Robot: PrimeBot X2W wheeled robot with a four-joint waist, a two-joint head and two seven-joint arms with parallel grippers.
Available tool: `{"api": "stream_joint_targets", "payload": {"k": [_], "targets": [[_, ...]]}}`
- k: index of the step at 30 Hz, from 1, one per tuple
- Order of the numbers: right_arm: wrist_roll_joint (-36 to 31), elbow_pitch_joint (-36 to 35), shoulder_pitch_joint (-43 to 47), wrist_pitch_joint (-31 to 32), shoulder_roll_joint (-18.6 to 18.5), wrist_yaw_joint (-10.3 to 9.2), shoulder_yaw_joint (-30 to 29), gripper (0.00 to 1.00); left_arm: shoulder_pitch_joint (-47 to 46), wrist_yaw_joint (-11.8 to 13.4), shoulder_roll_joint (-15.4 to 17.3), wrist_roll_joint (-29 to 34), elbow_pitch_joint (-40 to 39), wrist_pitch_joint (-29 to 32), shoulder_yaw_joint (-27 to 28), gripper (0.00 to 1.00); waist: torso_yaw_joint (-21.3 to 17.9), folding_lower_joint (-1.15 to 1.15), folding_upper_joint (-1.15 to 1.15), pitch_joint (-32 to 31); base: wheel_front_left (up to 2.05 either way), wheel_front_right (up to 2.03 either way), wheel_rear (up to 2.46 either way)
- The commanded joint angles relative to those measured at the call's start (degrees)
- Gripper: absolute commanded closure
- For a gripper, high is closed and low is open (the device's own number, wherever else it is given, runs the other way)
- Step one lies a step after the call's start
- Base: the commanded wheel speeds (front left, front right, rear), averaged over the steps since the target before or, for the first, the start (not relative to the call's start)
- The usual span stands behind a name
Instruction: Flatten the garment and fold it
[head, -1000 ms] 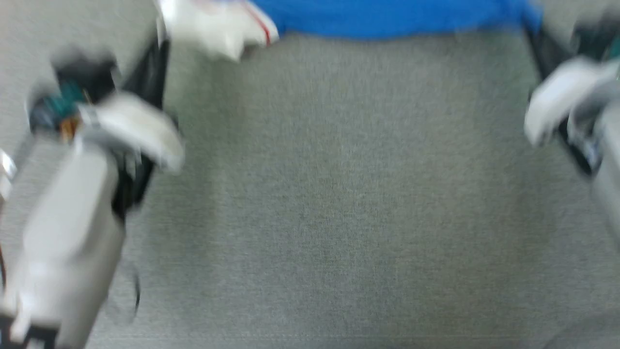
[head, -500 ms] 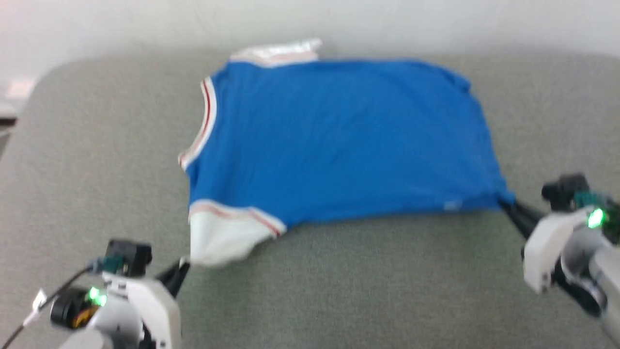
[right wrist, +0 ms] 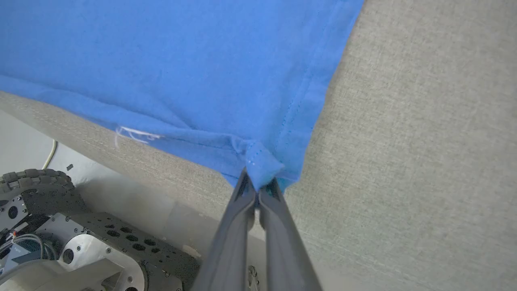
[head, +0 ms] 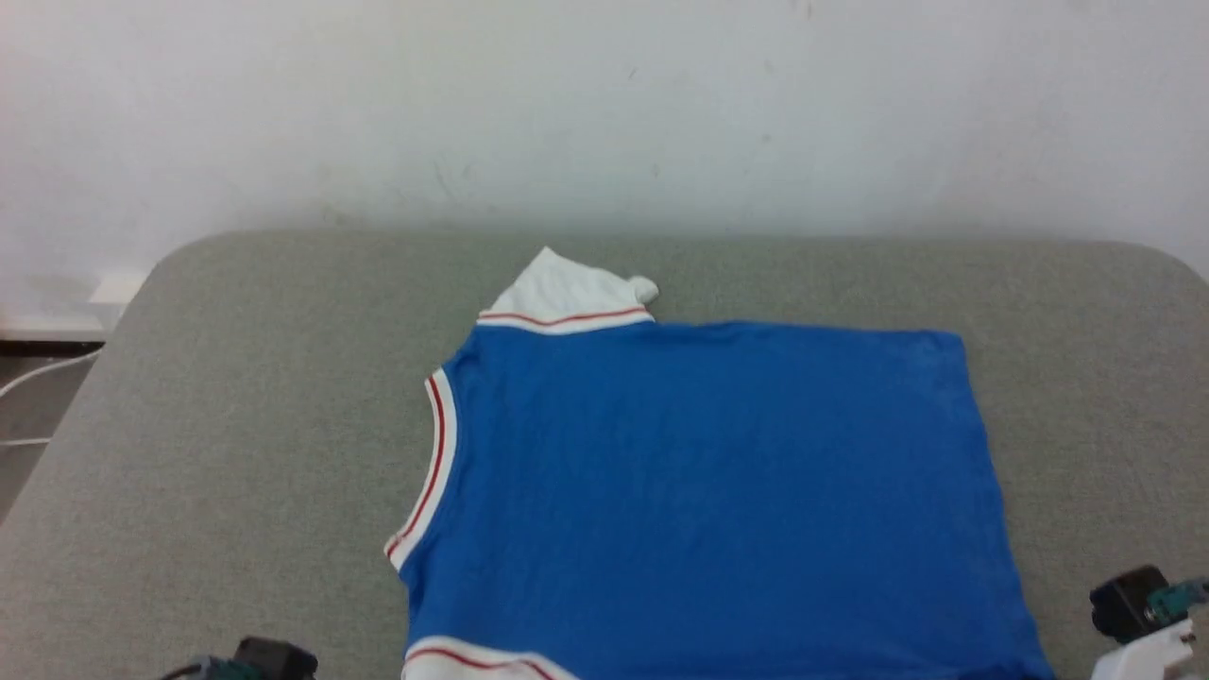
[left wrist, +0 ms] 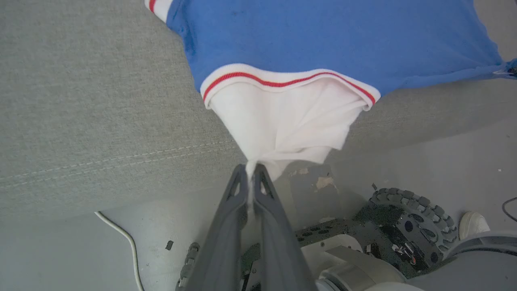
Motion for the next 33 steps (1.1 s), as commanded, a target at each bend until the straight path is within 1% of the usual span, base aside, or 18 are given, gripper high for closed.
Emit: {"api": "stream_joint_targets", "payload": {"k": [1,3,6,11,16,22,24,29,33], "targets": [[0.21,-0.98,1.72,0.81,-0.37,-0.12,-1.21,1.0,1.06,0.56,0.82,-0.37,-0.6,0.72,-0.18,1.0,0.18,0.01,0.0,-0.57,0.0,0.0,0.0],[0.13,-2.91,4.13,1.75,-0.15,-0.12,-3.75,1.0,1.7,0.78,0.89,-0.7,-1.53,0.98,-0.31,1.0,0.05,0.01,0.0,-0.46,0.0,0.0,0.0],[-1.13,-5.42,6.2,1.59,0.81,-0.12,-7.7,1.0,0.7,0.73,-0.32,-0.26,-2.29,-1.08,0.36,1.0,-0.28,0.01,0.0,0.26,0.0,0.0,0.0],[-3.33,-8.94,6.53,0.88,3.01,-0.12,-13.97,1.0,-4.06,-0.22,-4.32,0.63,-2.48,-6.51,2.26,1.0,-0.99,0.01,0.0,2.48,0.0,0.0,0.0],[-5.19,-11.74,4.3,1.28,5.04,-0.12,-18.41,1.0,-10.03,-1.42,-7.75,1.38,-0.66,-11.08,4.18,1.0,-2.08,0.01,0.0,6.57,0.0,0.0,0.0],[-7.42,-13.5,-1.33,2.68,6.17,-0.12,-19.38,1.0,-18.66,-2.18,-10.31,2.57,4.02,-14.33,6.41,1.0,-2.95,0.01,0.0,12.78,0.0,0.0,0.0],[-7.88,-13.39,-2.57,3.06,6.15,-0.12,-19.15,1.0,-20.12,-2.3,-10.53,2.8,4.98,-14.59,6.67,1.0,-3.13,0.01,0.0,13.95,0.0,0.0,0.0],[-9.77,-10.85,-9.09,4.2,6.53,-0.12,-17.12,1.0,-27.3,-3.3,-11.29,4.99,10.74,-14.6,5.97,1.0,-3.48,0.01,0.0,18.13,0.0,0.0,0.0],[-11.59,-7.23,-13.55,4.48,6.65,-0.12,-15.22,1.0,-32.62,-4.43,-13.15,6.77,15.66,-15.38,4.52,1.0,-3.43,0.01,0.0,20.46,0.0,0.0,0.0]]}}
